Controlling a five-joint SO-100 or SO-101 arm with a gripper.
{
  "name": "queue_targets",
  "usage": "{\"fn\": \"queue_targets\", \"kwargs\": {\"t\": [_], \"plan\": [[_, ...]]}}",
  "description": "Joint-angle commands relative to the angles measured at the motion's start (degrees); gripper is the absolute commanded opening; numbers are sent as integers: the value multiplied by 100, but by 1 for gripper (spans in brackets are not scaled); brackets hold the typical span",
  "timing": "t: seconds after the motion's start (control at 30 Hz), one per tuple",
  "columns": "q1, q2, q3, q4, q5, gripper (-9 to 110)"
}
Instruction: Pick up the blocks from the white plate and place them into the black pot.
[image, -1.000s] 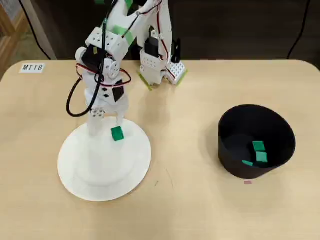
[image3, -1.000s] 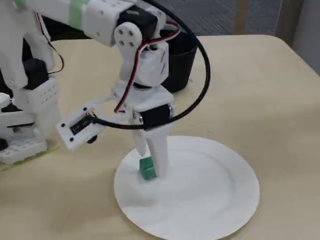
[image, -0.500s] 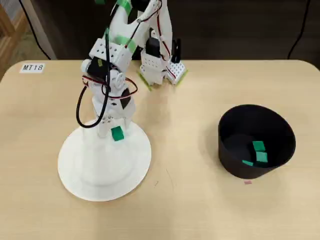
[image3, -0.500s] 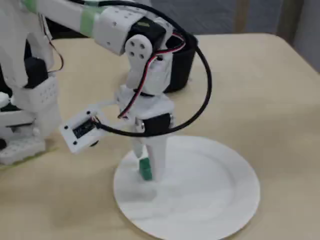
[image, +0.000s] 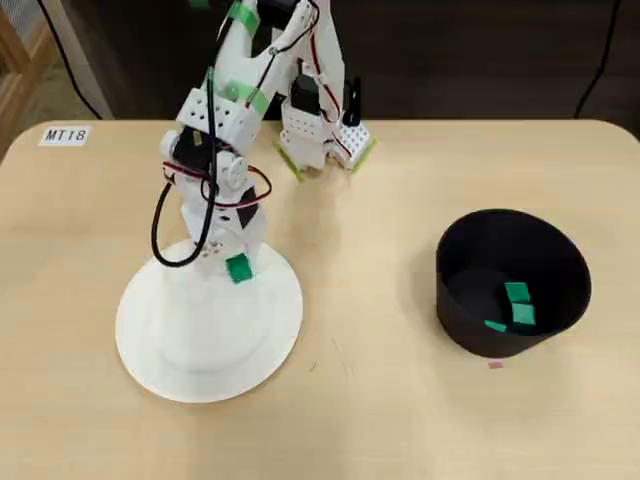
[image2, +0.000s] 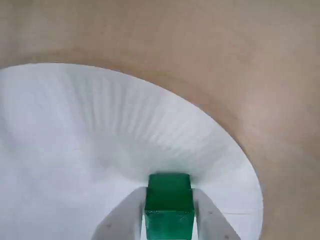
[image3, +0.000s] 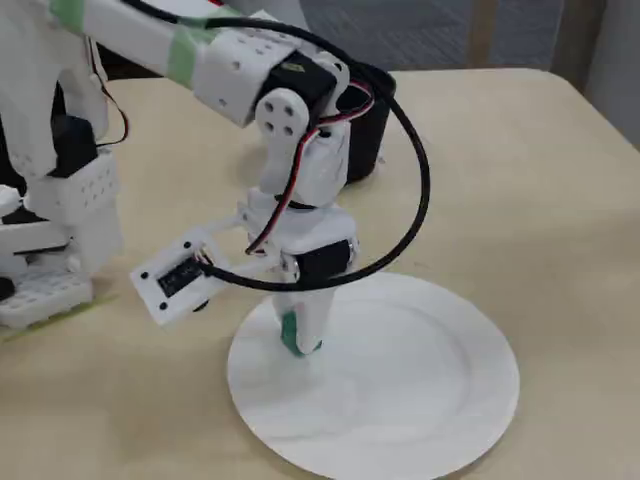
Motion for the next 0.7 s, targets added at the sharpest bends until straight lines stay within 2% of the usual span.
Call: {"fn": "queue_targets", "kwargs": {"t": [0.0, 0.13, 0.33, 0.5, 0.67], "plan": [[-53, 18, -229, -123, -149, -2], [-44, 387, -246, -800, -598, -2], [-272, 1907, -193, -3419, -2180, -2], [-1178, 3164, -9, -3604, -2856, -2], [-2830, 4438, 861, -3920, -2848, -2]]}}
